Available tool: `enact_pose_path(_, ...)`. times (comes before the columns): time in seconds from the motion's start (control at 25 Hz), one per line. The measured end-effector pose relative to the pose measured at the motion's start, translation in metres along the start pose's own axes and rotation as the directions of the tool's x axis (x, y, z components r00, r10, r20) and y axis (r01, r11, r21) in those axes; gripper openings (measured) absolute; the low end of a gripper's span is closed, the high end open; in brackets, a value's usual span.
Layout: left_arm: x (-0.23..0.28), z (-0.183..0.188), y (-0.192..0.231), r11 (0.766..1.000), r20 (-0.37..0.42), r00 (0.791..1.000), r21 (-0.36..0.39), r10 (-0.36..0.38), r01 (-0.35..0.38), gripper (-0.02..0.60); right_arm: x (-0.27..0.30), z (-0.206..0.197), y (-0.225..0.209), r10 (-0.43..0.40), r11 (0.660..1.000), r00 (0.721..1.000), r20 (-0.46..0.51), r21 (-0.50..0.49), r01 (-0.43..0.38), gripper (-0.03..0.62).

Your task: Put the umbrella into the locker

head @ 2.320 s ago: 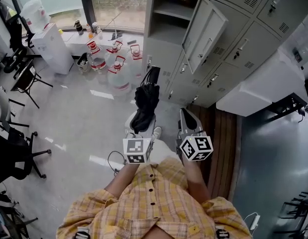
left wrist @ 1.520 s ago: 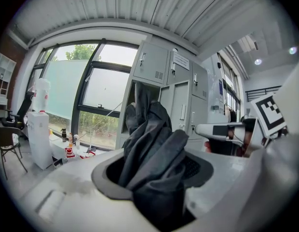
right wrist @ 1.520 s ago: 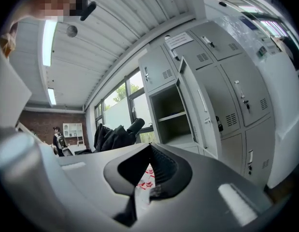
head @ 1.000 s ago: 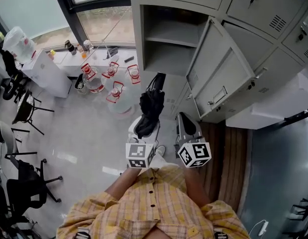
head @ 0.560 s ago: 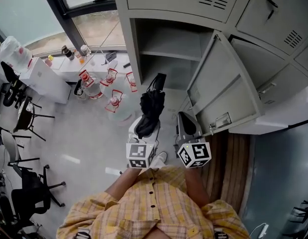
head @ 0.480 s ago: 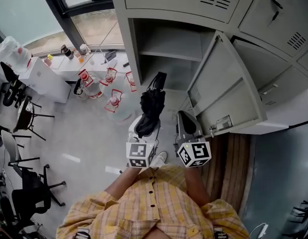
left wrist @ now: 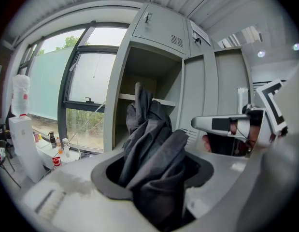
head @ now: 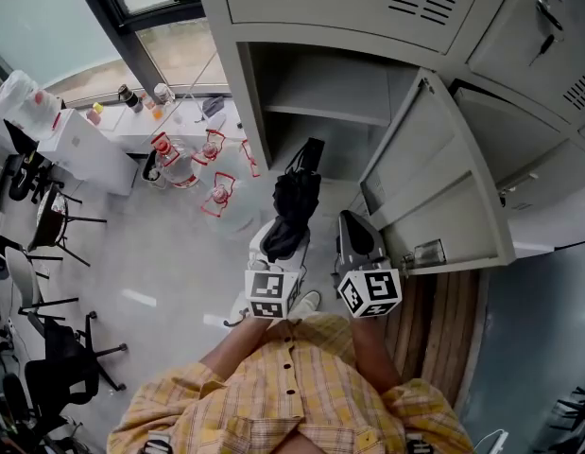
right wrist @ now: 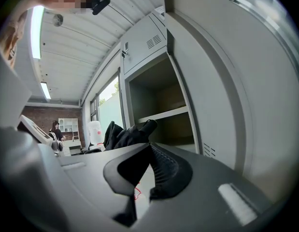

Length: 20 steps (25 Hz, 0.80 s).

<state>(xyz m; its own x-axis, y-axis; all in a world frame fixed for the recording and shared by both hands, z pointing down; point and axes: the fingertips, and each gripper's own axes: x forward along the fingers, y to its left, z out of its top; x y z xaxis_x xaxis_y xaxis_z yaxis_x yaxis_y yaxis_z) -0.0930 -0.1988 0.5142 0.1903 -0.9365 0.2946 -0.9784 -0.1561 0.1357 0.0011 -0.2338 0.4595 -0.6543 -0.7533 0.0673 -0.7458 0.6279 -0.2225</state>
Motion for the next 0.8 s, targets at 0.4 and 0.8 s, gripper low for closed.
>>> enact_pose_path(0.4, 0.029, -0.004, 0.007, 1.000, -0.027, 0.999, -0.004, -0.018, 0.018, 0.255, 0.014, -0.002, -0.005, 0.007, 1.000, 1.000, -0.012, -0.016, -0.007, -0.002)
enact_pose_path(0.8, 0.069, -0.002, 0.025, 0.997, -0.089, 0.996, 0.061, -0.033, 0.039, 0.256, 0.036, -0.014, -0.005, 0.006, 1.000, 0.999, -0.042, 0.011, -0.005, -0.002)
